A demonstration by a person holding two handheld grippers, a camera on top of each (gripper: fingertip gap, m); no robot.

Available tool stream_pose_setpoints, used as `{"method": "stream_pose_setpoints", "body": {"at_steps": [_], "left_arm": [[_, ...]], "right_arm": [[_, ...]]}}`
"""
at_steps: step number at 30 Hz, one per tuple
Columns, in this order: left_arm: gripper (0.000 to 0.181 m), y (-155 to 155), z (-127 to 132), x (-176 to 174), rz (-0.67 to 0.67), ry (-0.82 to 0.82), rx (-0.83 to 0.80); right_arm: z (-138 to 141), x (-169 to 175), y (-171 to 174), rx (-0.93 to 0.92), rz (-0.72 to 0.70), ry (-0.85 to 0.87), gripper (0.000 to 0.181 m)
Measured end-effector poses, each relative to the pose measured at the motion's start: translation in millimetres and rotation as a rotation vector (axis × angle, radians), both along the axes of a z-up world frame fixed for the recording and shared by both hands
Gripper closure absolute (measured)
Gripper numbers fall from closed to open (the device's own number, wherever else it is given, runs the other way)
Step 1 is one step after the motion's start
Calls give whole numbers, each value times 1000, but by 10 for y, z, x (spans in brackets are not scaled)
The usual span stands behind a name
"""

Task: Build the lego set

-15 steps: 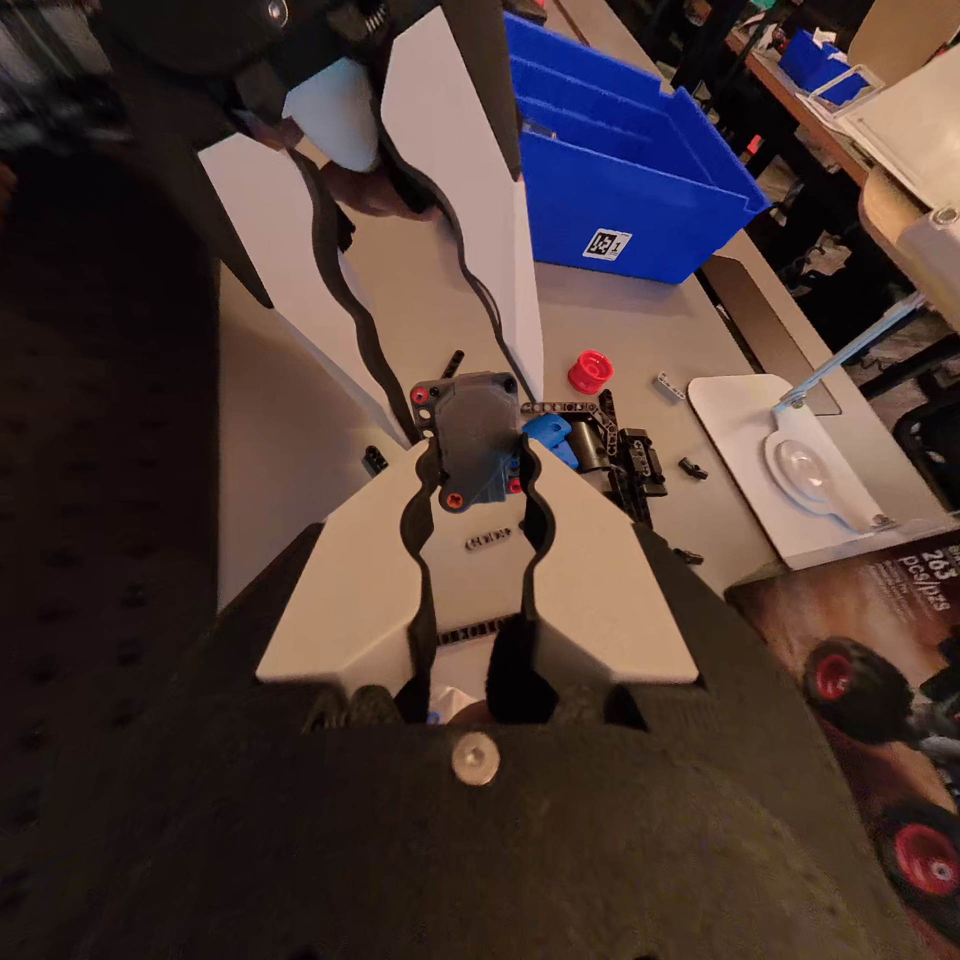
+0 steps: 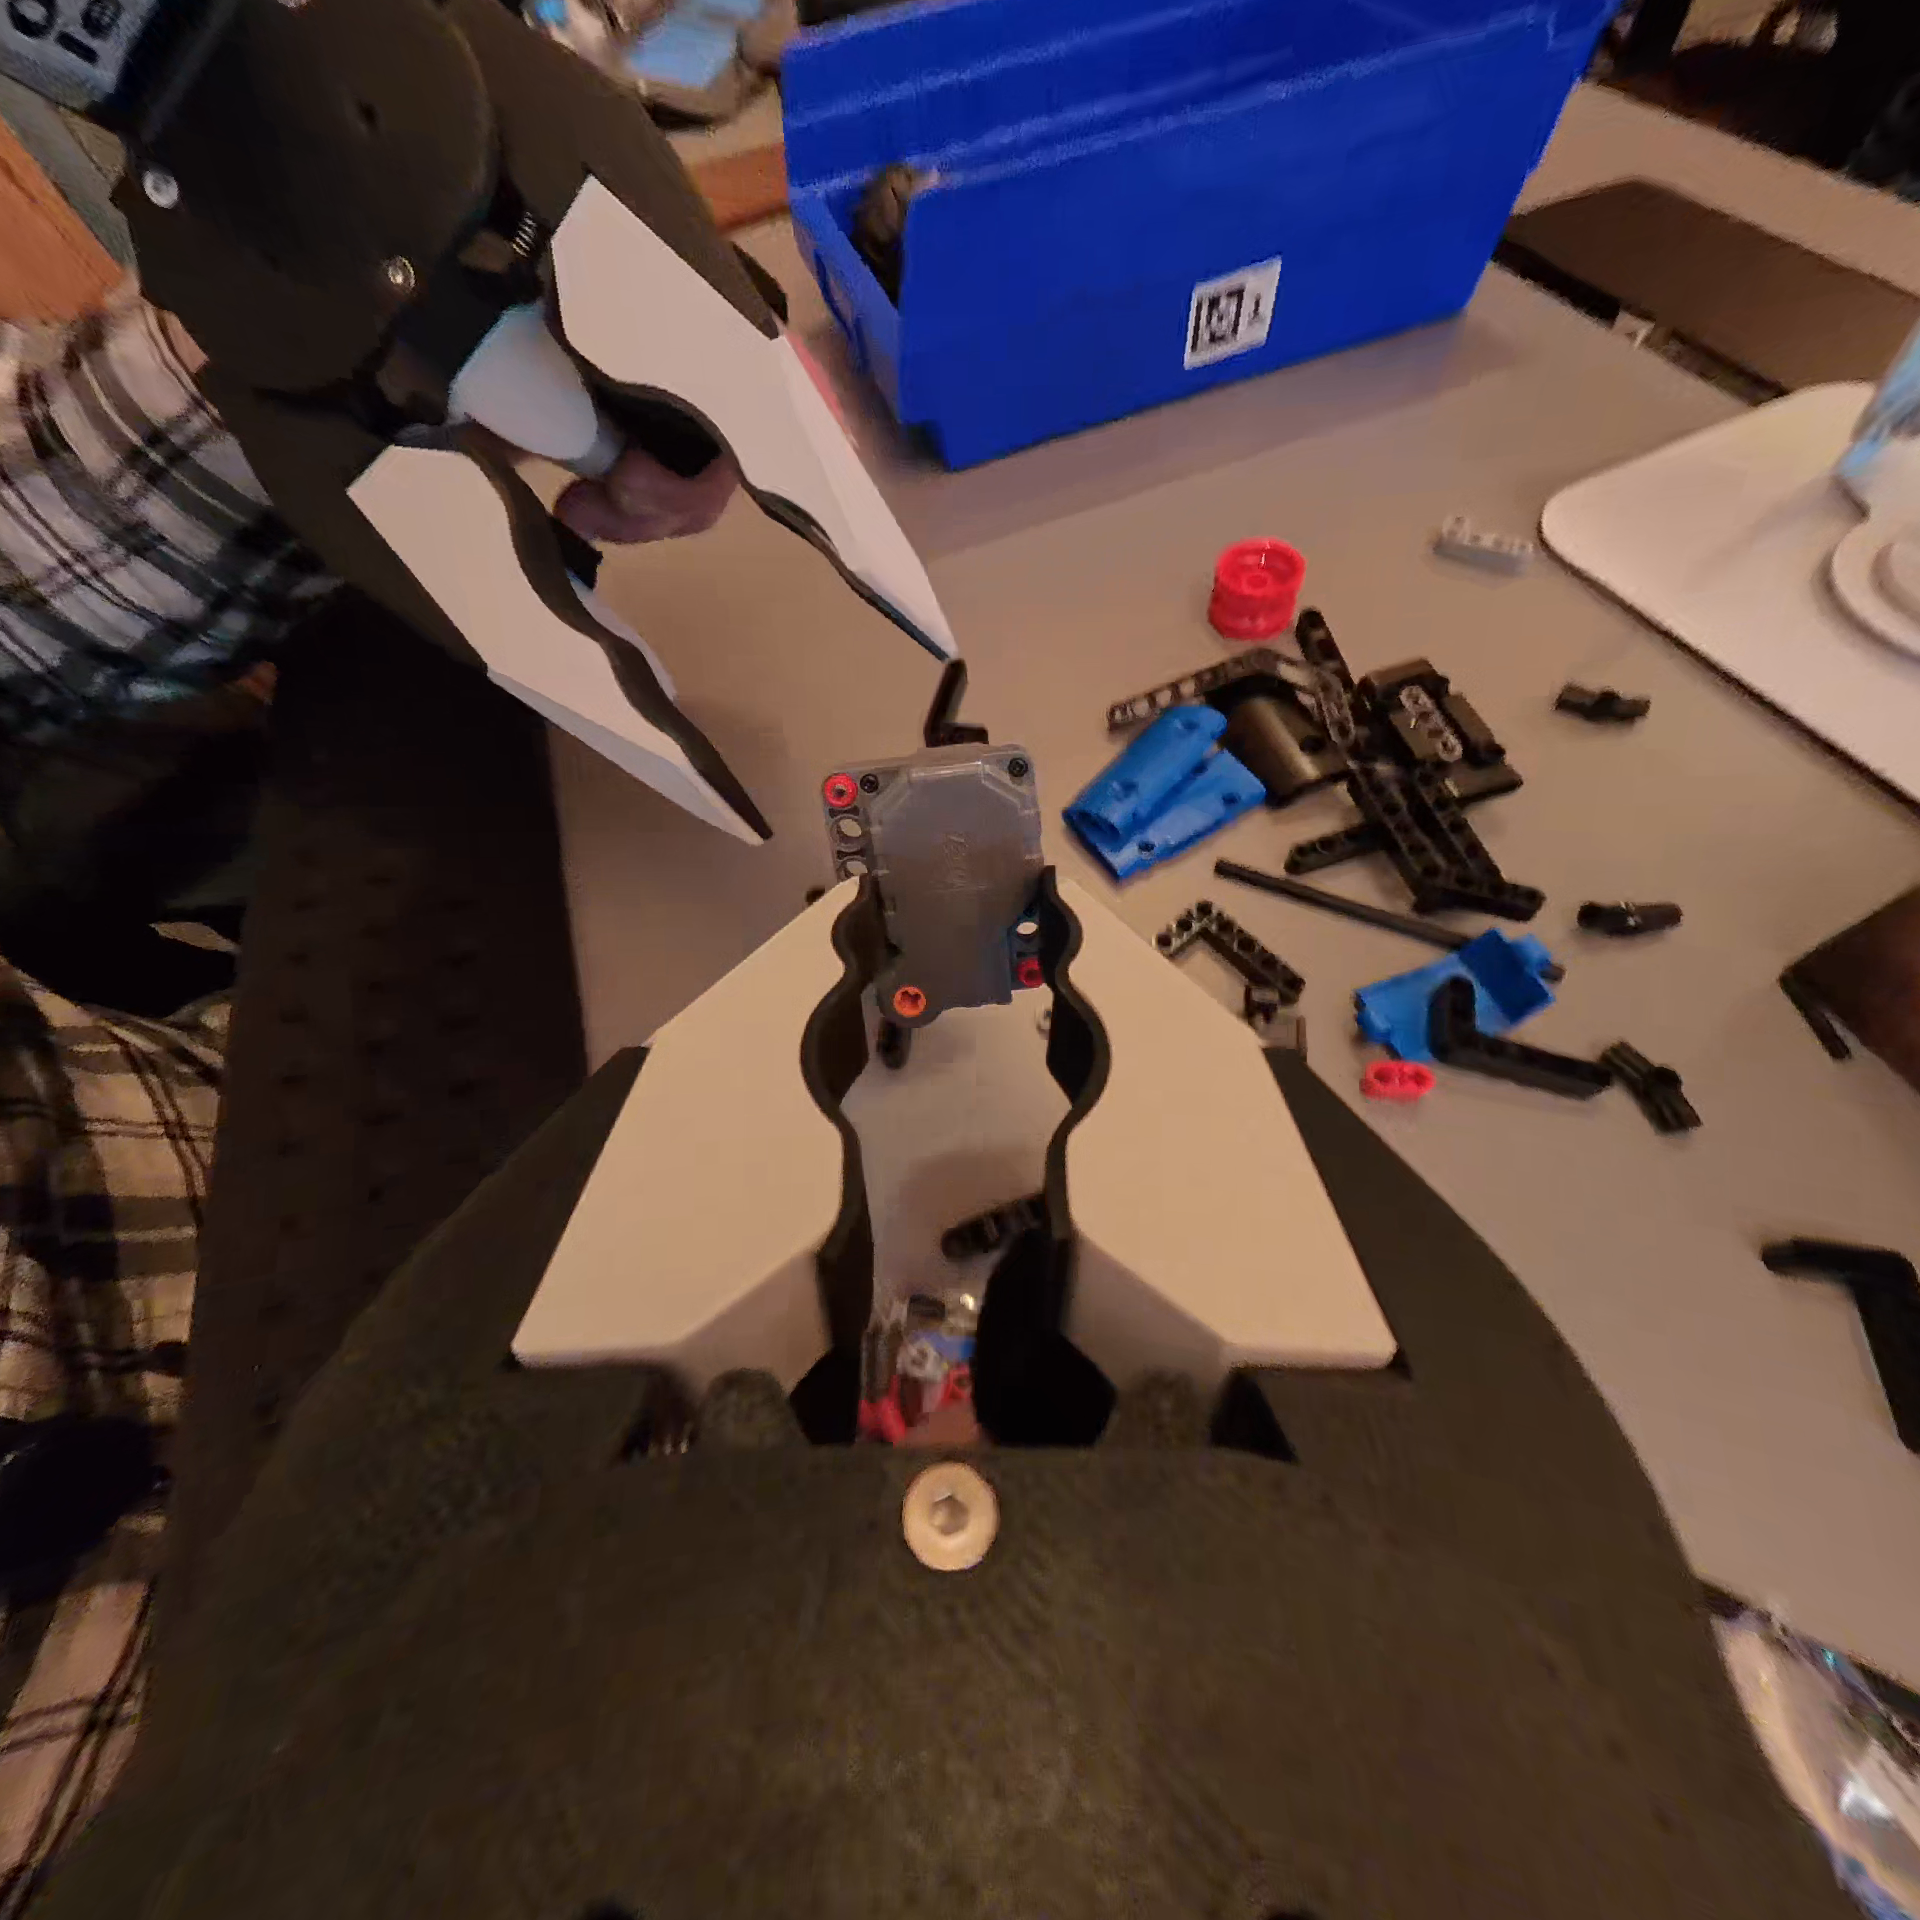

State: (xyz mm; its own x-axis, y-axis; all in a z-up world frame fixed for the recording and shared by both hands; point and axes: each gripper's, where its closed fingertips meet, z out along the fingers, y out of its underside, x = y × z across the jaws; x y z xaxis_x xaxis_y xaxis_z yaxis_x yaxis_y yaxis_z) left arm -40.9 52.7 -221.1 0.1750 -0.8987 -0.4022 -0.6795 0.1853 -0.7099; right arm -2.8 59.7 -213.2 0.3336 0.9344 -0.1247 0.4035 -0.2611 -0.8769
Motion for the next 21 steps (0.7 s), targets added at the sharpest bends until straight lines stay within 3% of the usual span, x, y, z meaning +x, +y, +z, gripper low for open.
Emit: {"method": "stream_pose_setpoints", "body": {"at_steps": [5,12,15,21], "left_arm": [[144,-93,-406,-60,12,63,-155],[162,-145,-726,-72,24,141,-220],[175,-164,-743,-28,19,127,-219],[176,-134,-742,-22,32,133,-185]], "right_arm": [[-285,62,-34,-89,-2,-164,153],[-503,14,-82,-144,27,-318,153],[-540,12,-81,-138,38,-353,153],[-542,-18,-58,-130,41,-346,153]]}}
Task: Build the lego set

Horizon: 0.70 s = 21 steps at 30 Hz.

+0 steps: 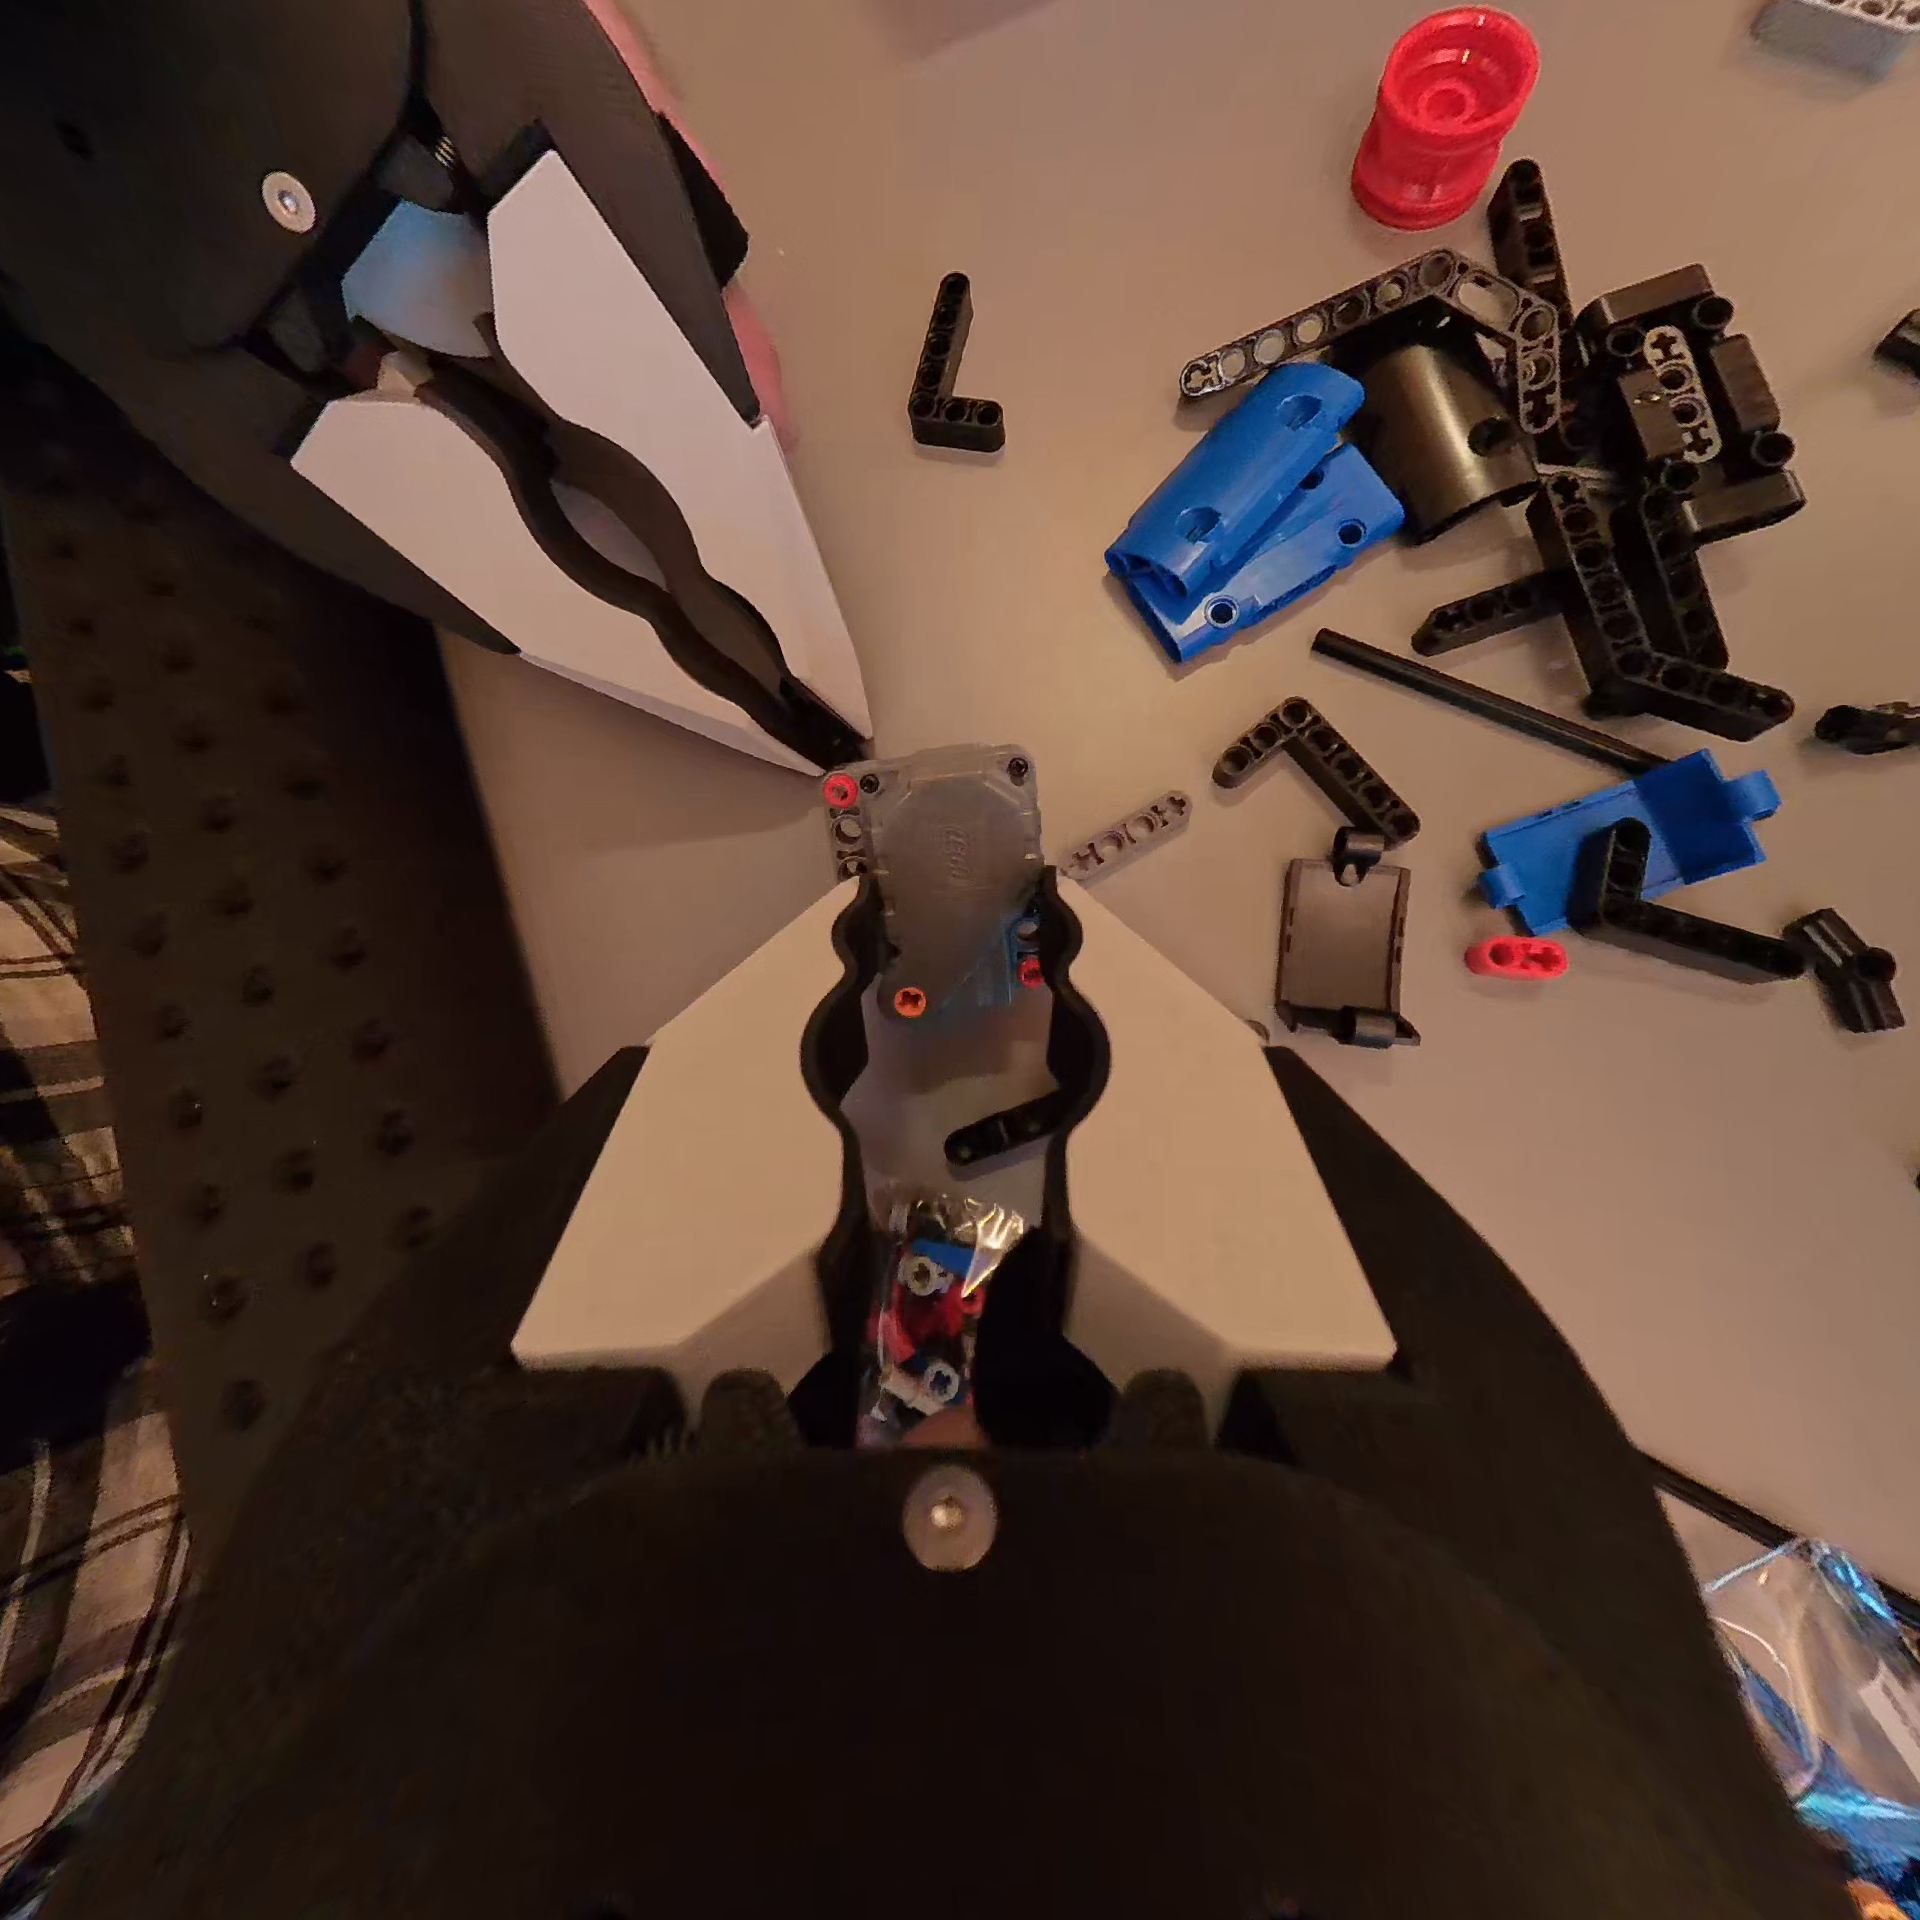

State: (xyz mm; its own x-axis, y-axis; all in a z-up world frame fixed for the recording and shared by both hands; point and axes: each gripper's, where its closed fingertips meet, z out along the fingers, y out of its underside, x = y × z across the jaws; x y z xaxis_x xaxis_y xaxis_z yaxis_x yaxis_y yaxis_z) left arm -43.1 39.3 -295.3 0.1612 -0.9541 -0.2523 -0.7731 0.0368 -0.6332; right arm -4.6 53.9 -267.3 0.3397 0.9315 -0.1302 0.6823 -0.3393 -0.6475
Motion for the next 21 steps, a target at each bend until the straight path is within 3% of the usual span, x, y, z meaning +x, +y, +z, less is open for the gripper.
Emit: {"method": "stream_pose_setpoints", "body": {"at_steps": [21], "left_arm": [[176,153,25,-24,40,30,120]], "right_arm": [[181,8,174,61,-42,103,153]]}}
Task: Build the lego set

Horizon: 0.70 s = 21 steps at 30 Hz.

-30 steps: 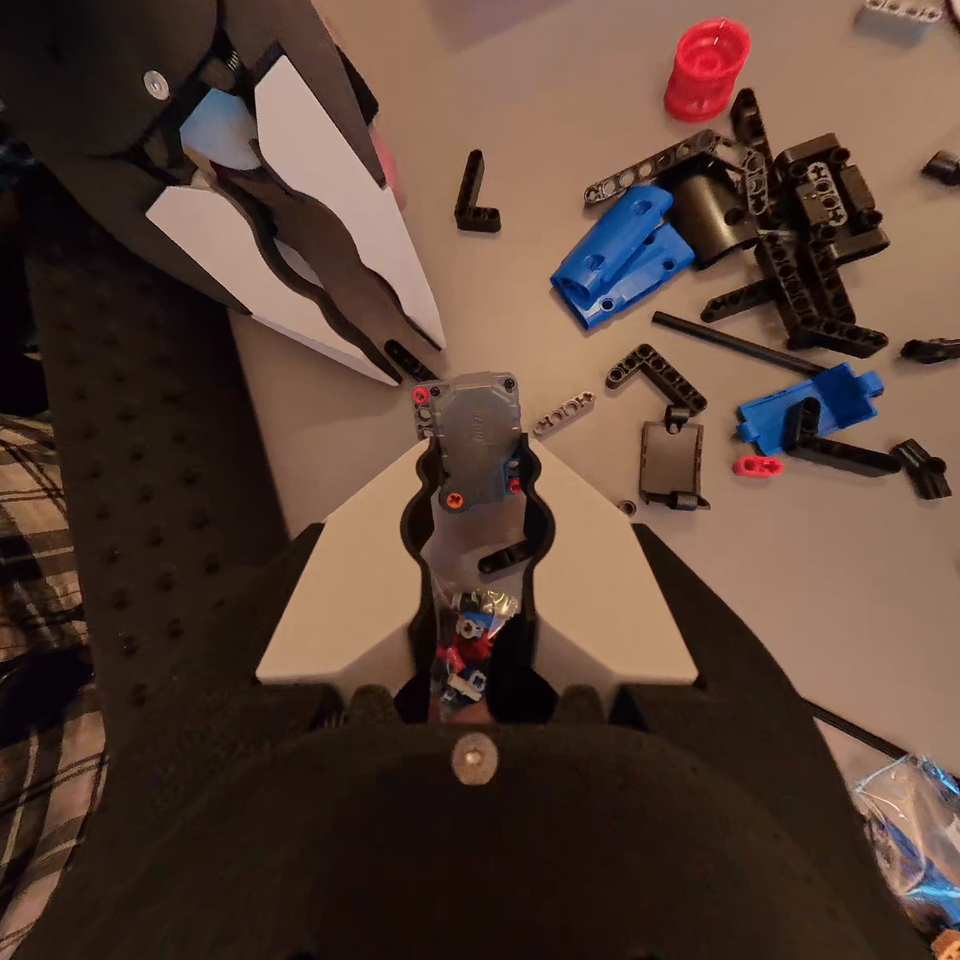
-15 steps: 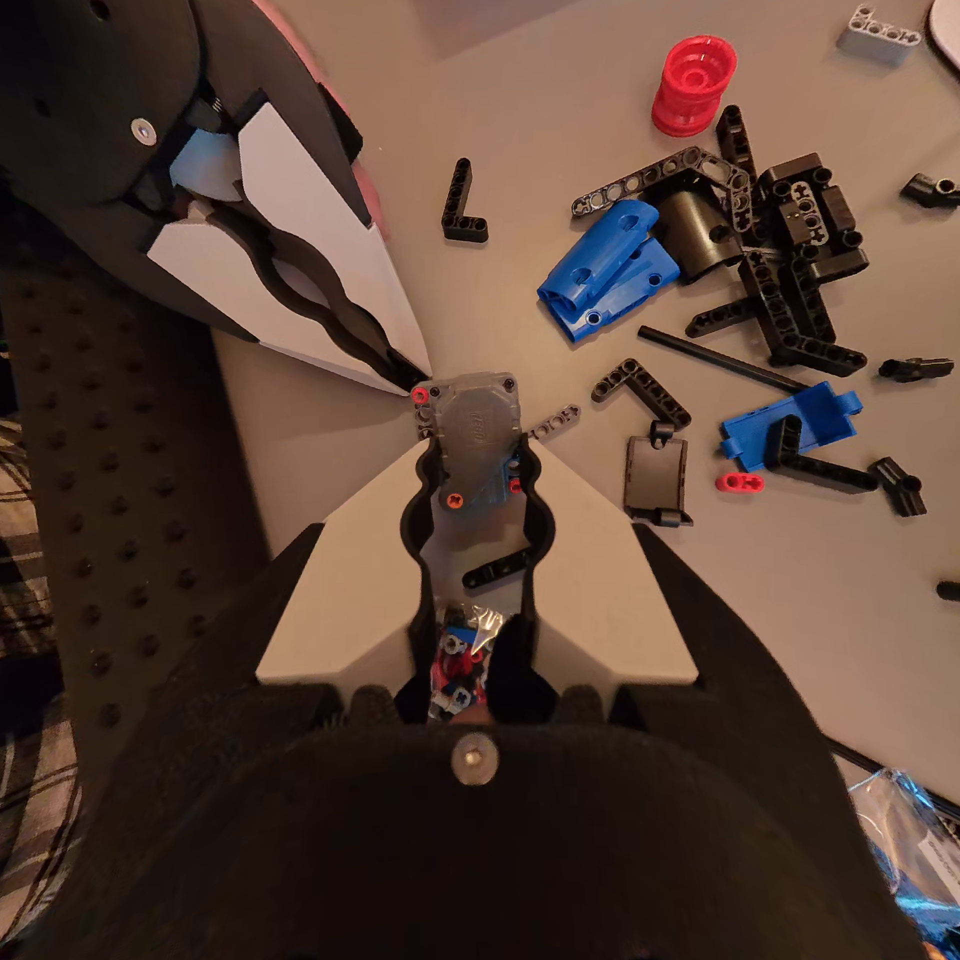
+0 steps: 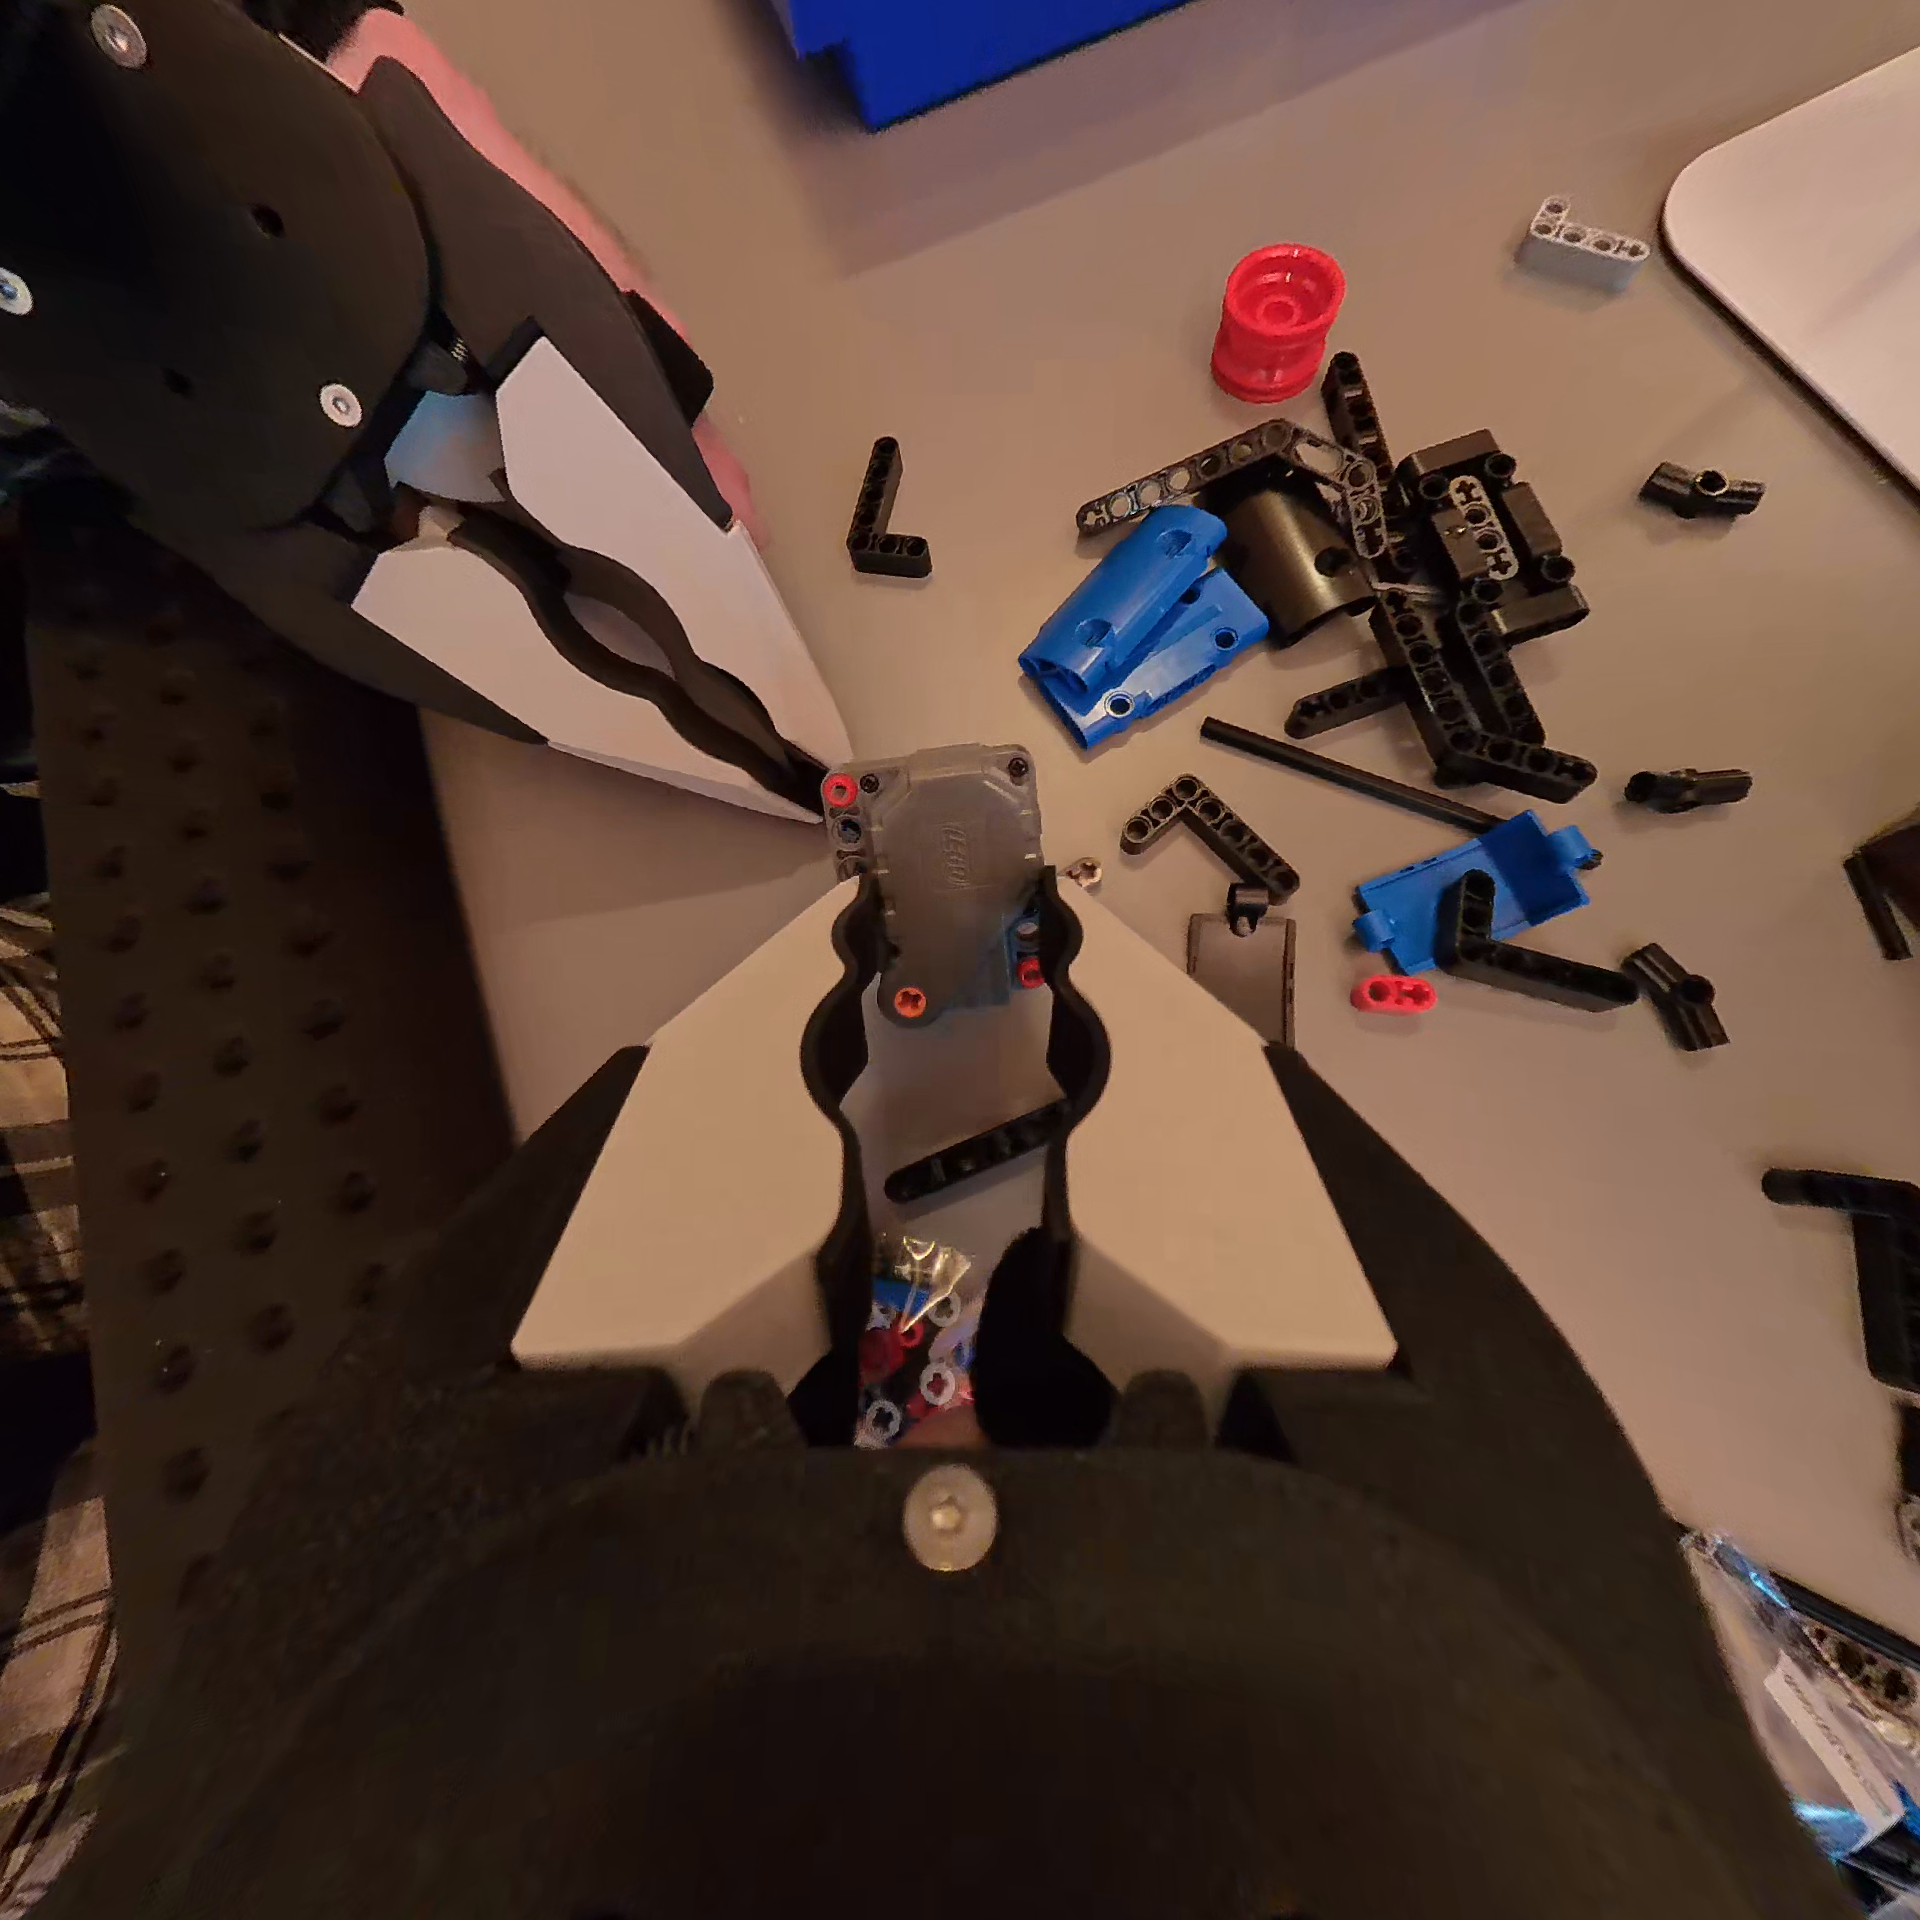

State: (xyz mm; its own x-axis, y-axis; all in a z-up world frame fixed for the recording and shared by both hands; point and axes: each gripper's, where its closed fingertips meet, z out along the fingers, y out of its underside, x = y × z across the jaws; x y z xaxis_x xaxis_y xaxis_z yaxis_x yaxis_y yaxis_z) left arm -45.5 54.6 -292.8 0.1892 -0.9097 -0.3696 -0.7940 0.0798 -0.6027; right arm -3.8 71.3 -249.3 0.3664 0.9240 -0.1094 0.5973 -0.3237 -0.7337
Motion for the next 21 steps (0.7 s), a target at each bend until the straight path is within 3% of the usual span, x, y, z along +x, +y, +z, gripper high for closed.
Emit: {"method": "stream_pose_setpoints", "body": {"at_steps": [21], "left_arm": [[176,122,107,-22,36,-22,88]], "right_arm": [[25,-2,108,51,-19,3,153]]}}
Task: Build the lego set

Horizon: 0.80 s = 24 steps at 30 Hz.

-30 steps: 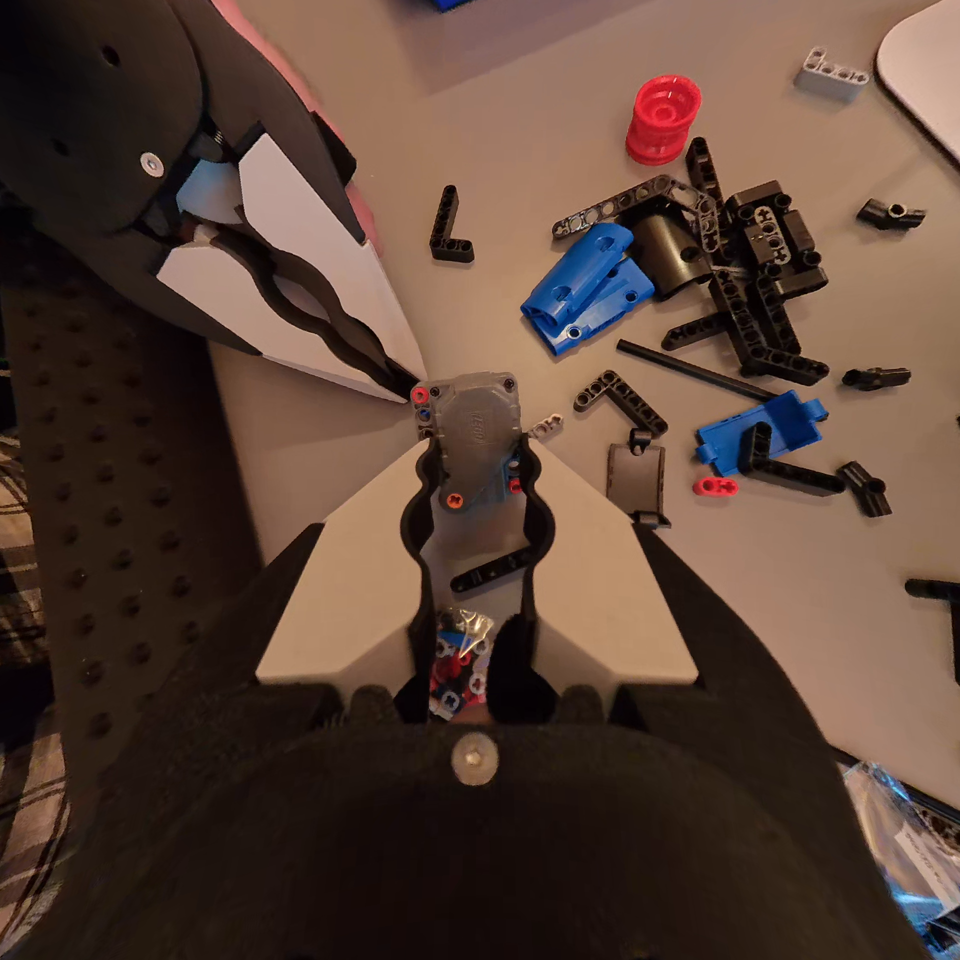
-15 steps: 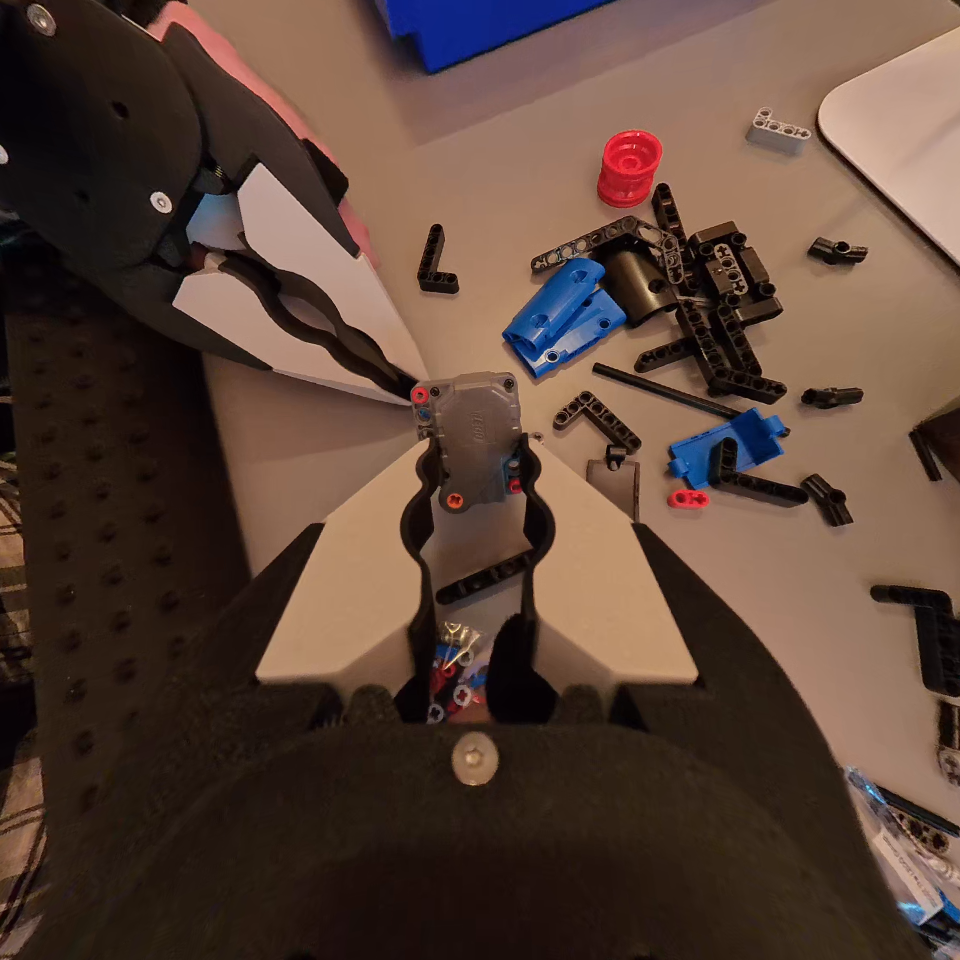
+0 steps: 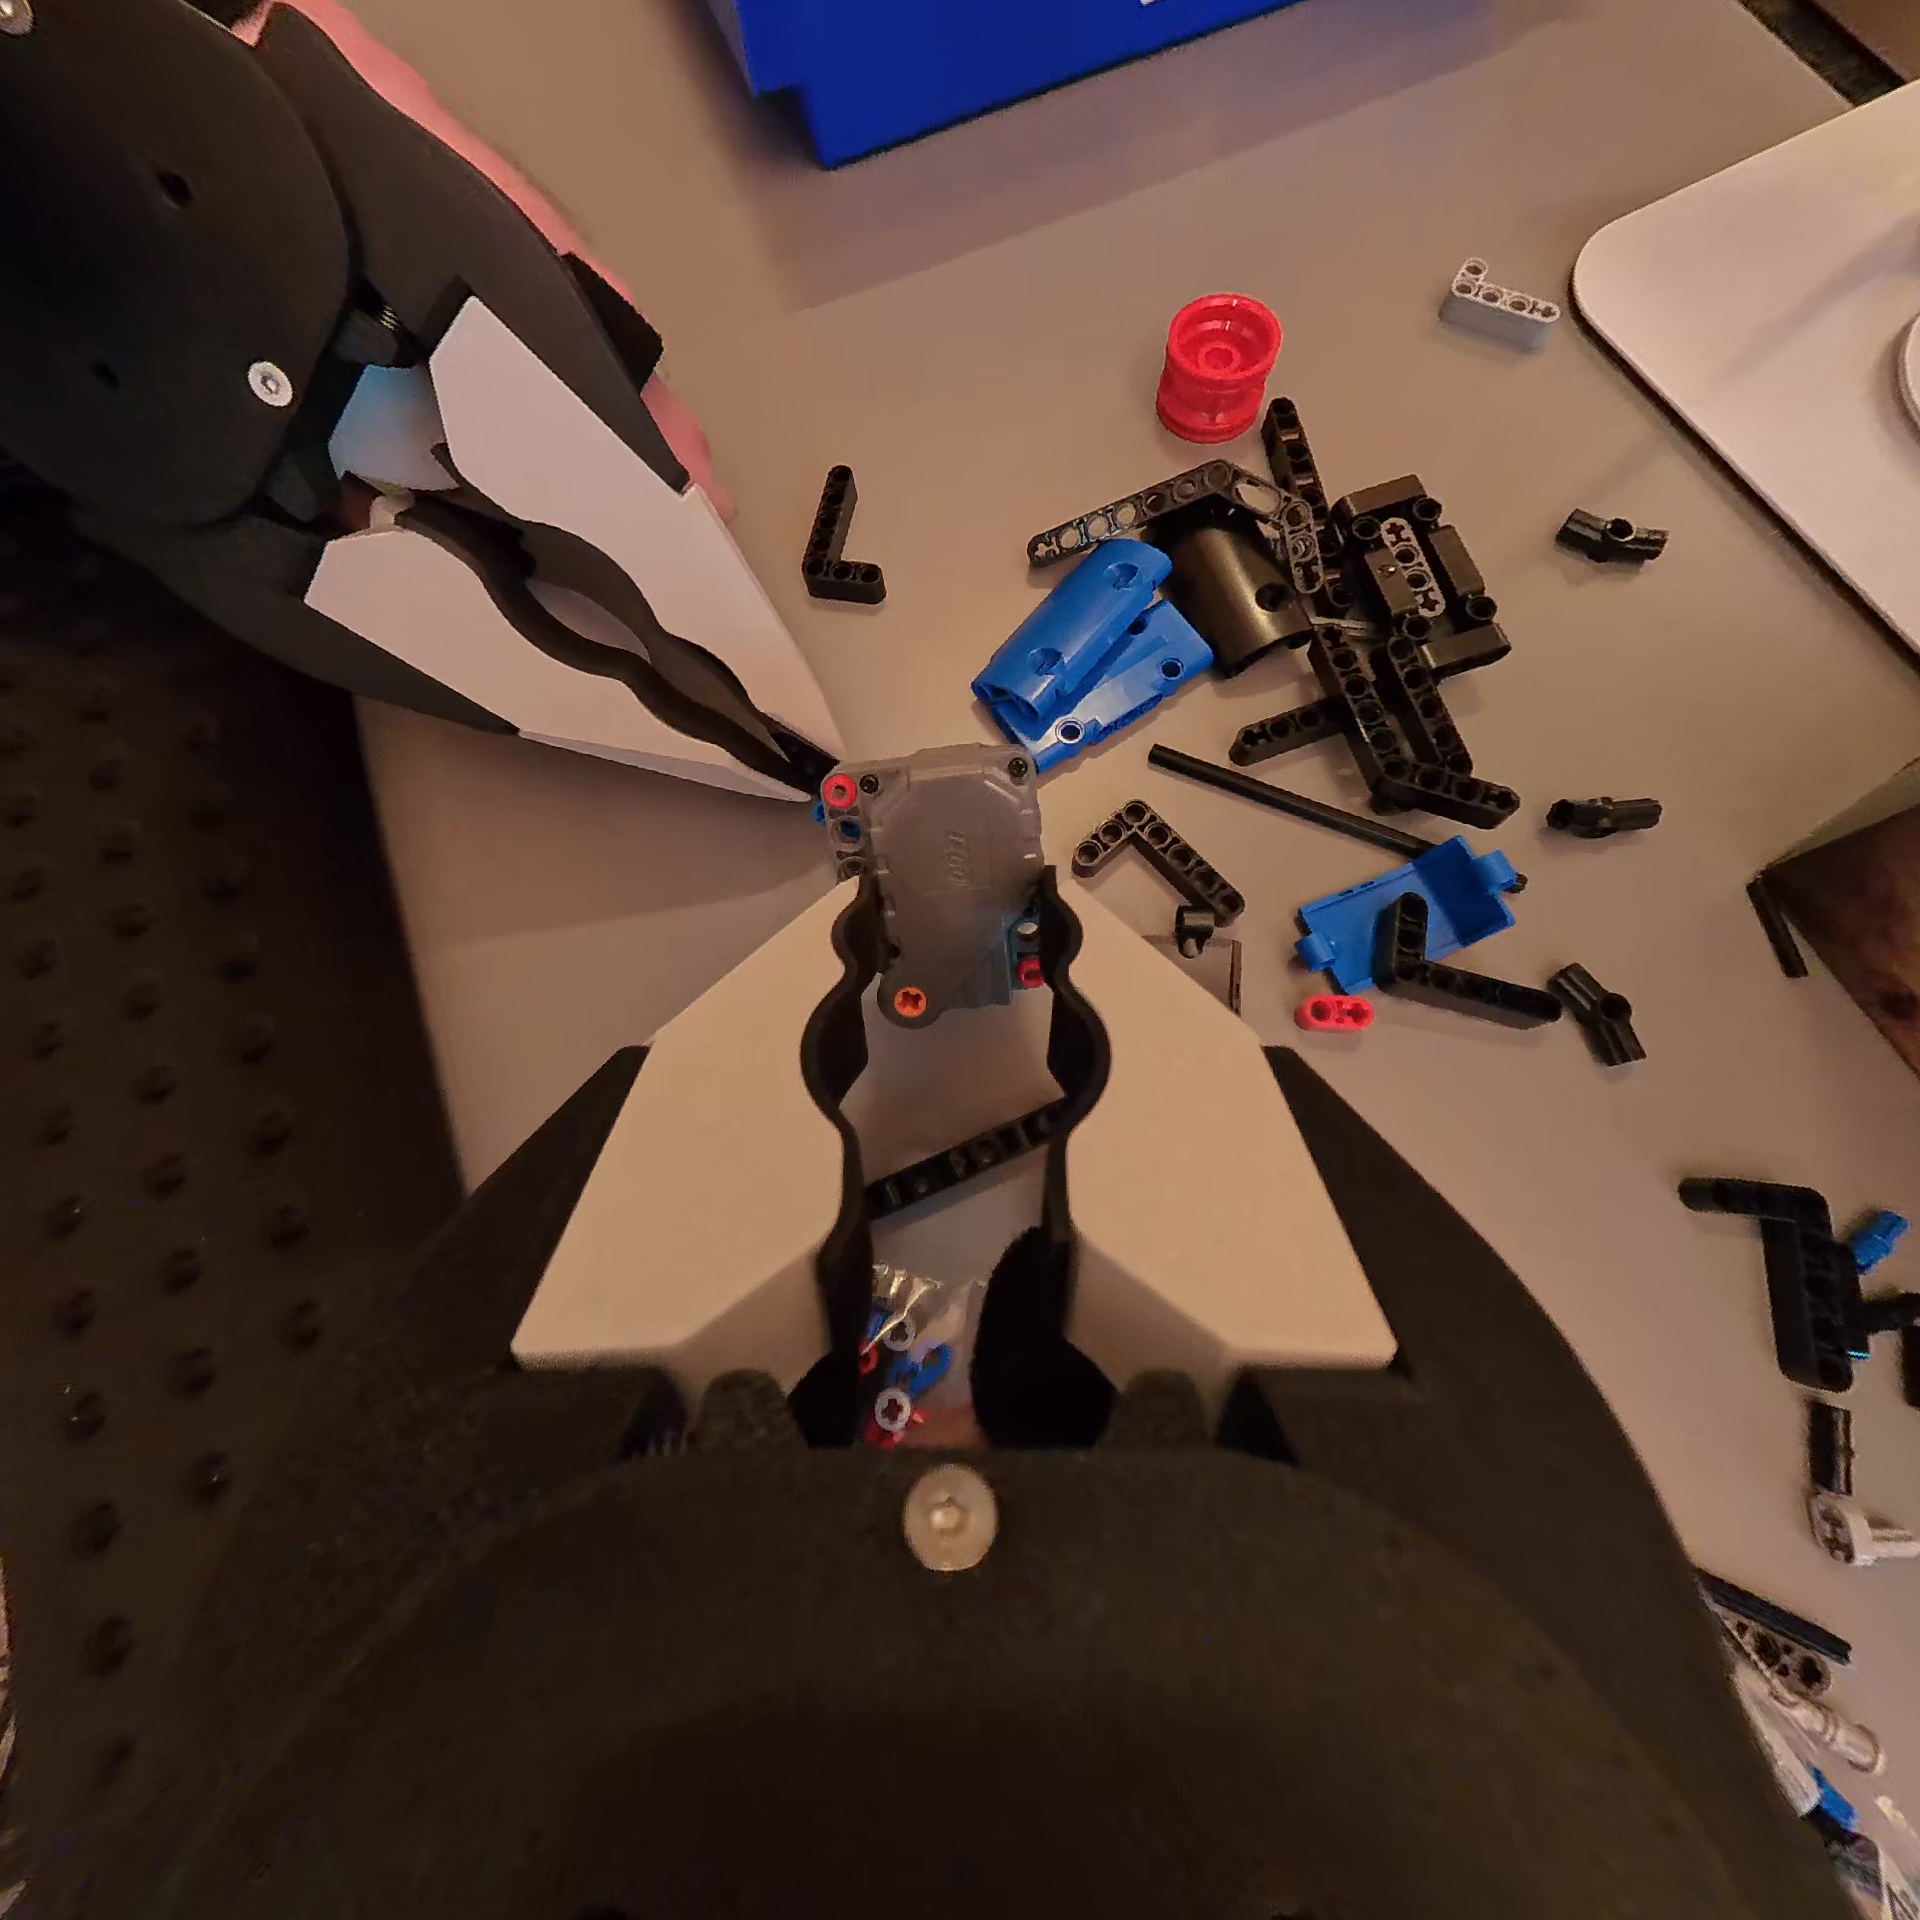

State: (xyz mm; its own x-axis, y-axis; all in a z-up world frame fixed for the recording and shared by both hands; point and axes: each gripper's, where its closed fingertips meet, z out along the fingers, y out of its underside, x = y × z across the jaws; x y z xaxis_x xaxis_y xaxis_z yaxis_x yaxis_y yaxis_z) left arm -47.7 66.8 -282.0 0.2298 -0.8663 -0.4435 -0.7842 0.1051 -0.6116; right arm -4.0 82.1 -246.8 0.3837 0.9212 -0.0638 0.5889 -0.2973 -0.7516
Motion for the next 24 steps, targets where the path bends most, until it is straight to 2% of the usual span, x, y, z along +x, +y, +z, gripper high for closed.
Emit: {"method": "stream_pose_setpoints", "body": {"at_steps": [13,24], "left_arm": [[176,21,-10,5,4,-5,-2],[176,10,-46,19,0,12,-6]], "right_arm": [[97,-34,40,-8,-7,65,153],[49,-90,30,-21,14,1,153]]}}
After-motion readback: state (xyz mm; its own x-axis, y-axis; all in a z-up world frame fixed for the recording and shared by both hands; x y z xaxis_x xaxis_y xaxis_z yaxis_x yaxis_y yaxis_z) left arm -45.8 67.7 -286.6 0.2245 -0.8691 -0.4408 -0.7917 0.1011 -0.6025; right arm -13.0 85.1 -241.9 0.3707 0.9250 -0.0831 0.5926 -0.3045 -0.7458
